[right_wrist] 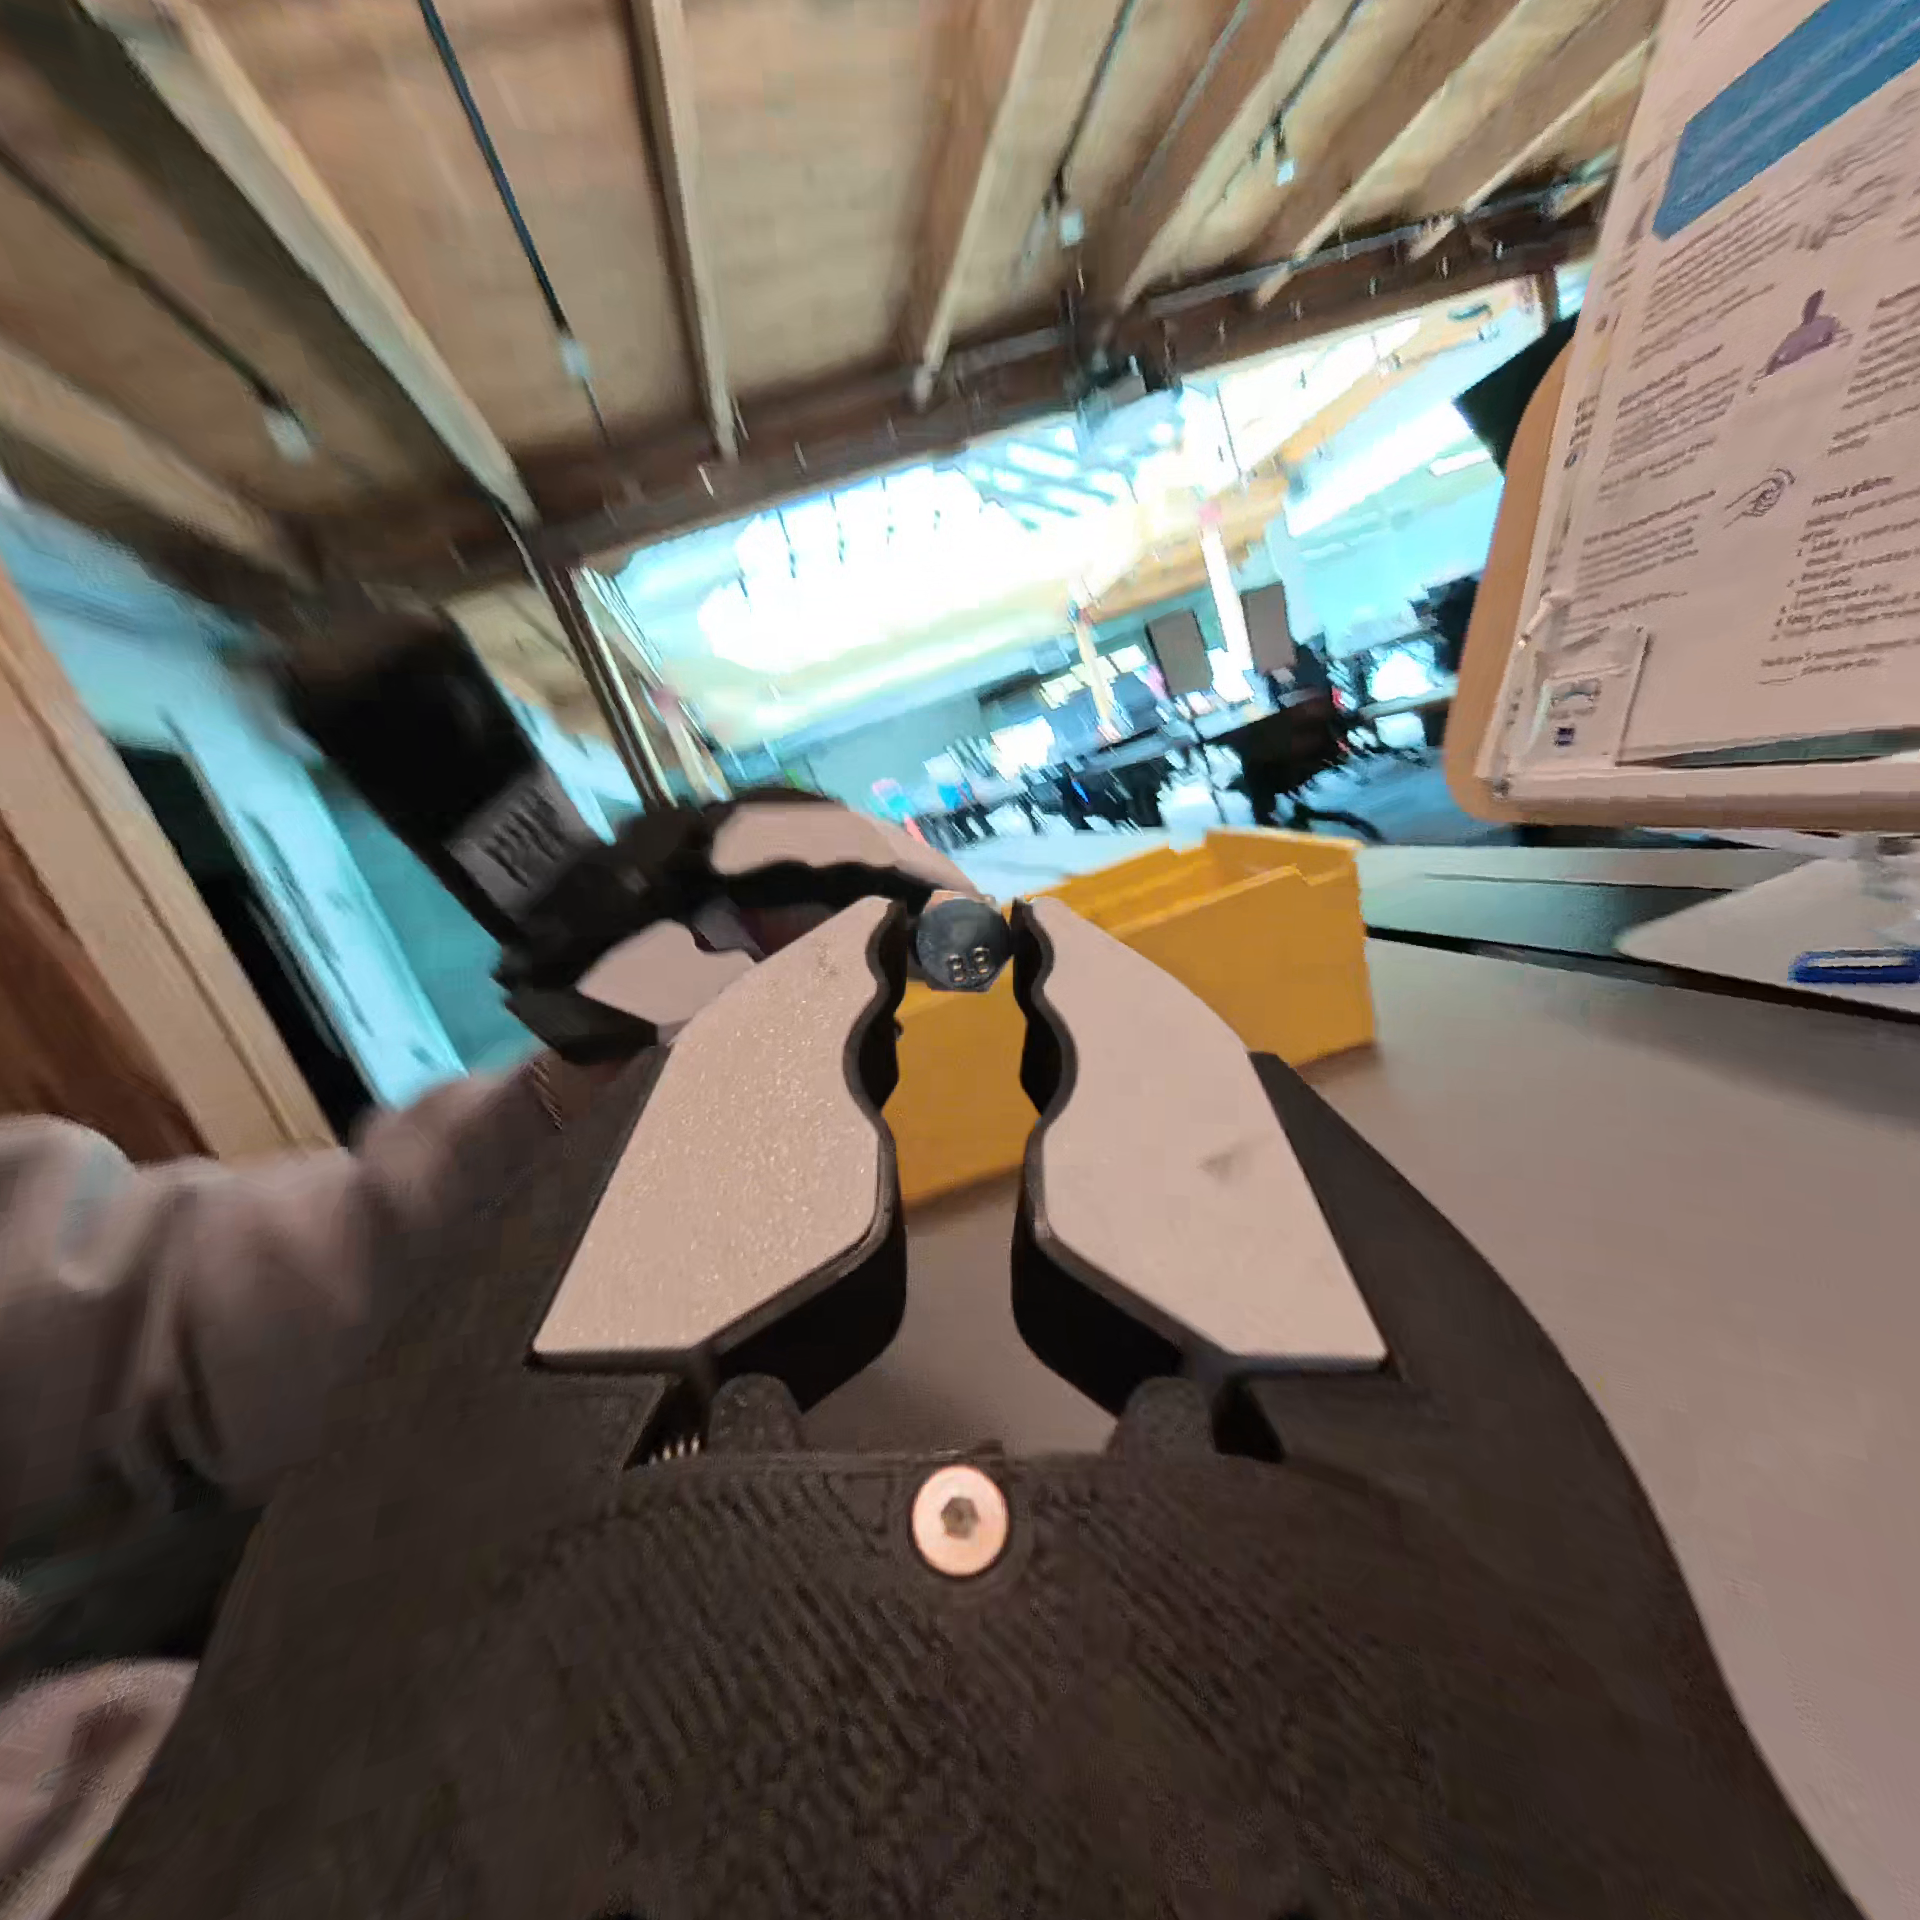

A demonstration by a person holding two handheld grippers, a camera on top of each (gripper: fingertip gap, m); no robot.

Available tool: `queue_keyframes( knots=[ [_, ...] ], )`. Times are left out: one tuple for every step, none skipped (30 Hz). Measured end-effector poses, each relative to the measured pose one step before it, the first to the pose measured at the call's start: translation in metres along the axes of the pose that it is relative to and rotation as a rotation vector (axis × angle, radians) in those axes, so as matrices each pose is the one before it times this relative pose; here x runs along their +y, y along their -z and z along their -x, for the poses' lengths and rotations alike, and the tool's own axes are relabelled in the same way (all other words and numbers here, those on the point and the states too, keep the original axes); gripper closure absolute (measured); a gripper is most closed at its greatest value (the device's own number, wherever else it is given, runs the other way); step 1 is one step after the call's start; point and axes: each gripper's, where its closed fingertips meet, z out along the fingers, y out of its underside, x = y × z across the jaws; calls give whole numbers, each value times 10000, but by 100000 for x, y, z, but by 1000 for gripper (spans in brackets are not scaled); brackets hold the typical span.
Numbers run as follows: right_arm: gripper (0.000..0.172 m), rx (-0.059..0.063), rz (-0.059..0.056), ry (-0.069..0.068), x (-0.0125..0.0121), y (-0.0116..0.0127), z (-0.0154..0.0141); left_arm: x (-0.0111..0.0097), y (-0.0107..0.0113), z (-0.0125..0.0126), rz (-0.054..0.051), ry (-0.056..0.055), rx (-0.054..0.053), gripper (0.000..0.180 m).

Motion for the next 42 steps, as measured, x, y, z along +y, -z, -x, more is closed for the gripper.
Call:
queue_keyframes(
  knots=[
    [152, -290, -618, -731, -958, 404, -54, -618, -124, -6, -767, 949, 305, 149],
    [152, -275, -605, -702, -909, 389, -70, -487, -210, -98, -700, 831, 370, 146],
    [152, -228, -518, -643, -775, 354, -101, -449, -257, -151, -698, 712, 412, 143],
    [153, -187, -396, -529, -581, 307, -141, -341, -258, -115, -675, 636, 397, 142],
    [152, -129, -312, -379, -418, 263, -161, -153, -229, -77, -590, 611, 409, 141],
    [152, -58, -232, -273, -268, 221, -222, 1, -182, -18, -504, 622, 404, 141],
    [152, -54, -137, -302, -86, 152, -230, 87, -73, 121, -472, 606, 338, 141],
    [152, -126, -45, -347, 59, 92, -163, 84, 46, 206, -484, 544, 263, 140],
    [152, -60, -45, -250, 95, 63, -197, 90, 176, 233, -463, 444, 196, 139],
    [153, 65, -58, -126, 119, 72, -300, 112, 278, 165, -389, 309, 161, 139],
    [152, 13, 26, -119, 202, 22, -206, 58, 295, 57, -289, 200, 134, 140],
    [152, -32, 75, -136, 220, -22, -121, -28, 220, -84, -137, 114, 137, 142],
    [153, -4, 43, -93, 168, -51, -117, 45, 190, -152, 30, -44, 98, 144],
    [152, 8, 47, -50, 173, -56, -70, 148, 229, 62, 95, -219, -103, 145],
    [152, -19, 67, -56, 181, -46, -16, 101, 257, 152, 19, -278, -213, 147],
    [153, 8, 81, -35, 200, -50, -64, -86, 244, -4, -113, -213, -106, 151],
    [153, 70, 75, 1, 187, -56, -141, -228, 203, -132, -160, -117, -5, 154],
    [153, 48, 82, 24, 208, -25, -105, -247, 154, -108, -124, -70, 2, 154],
    [152, 12, 81, -17, 197, -30, -74, -172, 111, -41, -59, -61, -22, 154],
    [153, 45, 53, -9, 134, -2, -99, -86, 51, 38, 6, -59, -57, 154],
    [152, 24, 60, 6, 97, -8, -67, 38, -2, 28, 50, -67, -46, 153],
    [152, -24, 70, -15, 110, -15, 14, 141, -41, -9, 92, -80, -16, 153],
    [152, -40, 55, -45, 87, -18, 30, 189, -65, 22, 117, -86, -50, 153],
    [152, -22, 44, -48, 85, -32, 12, 206, -89, 100, 110, -96, -112, 153],
    [152, -12, 63, -42, 120, -34, -11, 172, -84, 83, 77, -100, -98, 153],
    [152, -12, 93, -40, 166, -39, -28, 89, -78, -1, 27, -66, -39, 154],
    [153, 11, 123, -38, 231, -48, -64, 21, -67, -36, -13, -27, -12, 155],
    [153, 33, 82, -29, 201, -51, -101, 17, -54, -42, -13, -30, -10, 157],
    [153, 0, 45, -45, 177, -51, -48, 77, -56, -24, 12, -49, -21, 158],
    [153, -34, 77, -69, 195, -61, -3, 137, -56, 22, 58, -63, -52, 159],
    [153, -13, 74, -52, 176, -70, -13, 160, -40, 23, 84, -75, -47, 159],
    [153, 3, 61, -26, 152, -58, -24, 91, -30, -39, 49, -60, -4, 159],
    [153, 1, 52, -2, 127, -44, -15, -14, -26, -52, -4, -20, 10, 160],
    [152, 27, 55, 2, 125, -29, -63, -74, -8, -54, -38, 3, 14, 160],
    [153, 35, 62, 9, 123, -22, -68, -85, 7, -36, -42, 7, 4, 161],
    [153, 11, 66, 3, 111, -17, -31, -17, 1, 49, -11, 2, -36, 162],
    [153, -5, 48, 1, 83, -22, -6, 42, 12, 84, 10, -5, -53, 163],
    [152, 2, 46, 8, 75, -33, 0, 26, 8, 29, -2, -1, -20, 164],
    [153, 14, 46, 37, 75, -36, 7, 29, 15, 31, 2, 3, -14, 167],
    [153, 16, 52, 38, 99, -34, 2, -10, 9, 56, -5, -15, -39, 171],
    [153, 17, 28, 47, 37, -23, 5, -43, 18, 14, -19, -26, -18, 172],
    [153, -12, 13, 18, -5, -19, 55, -19, 2, -34, 9, 1, 34, 172]
  ],
)
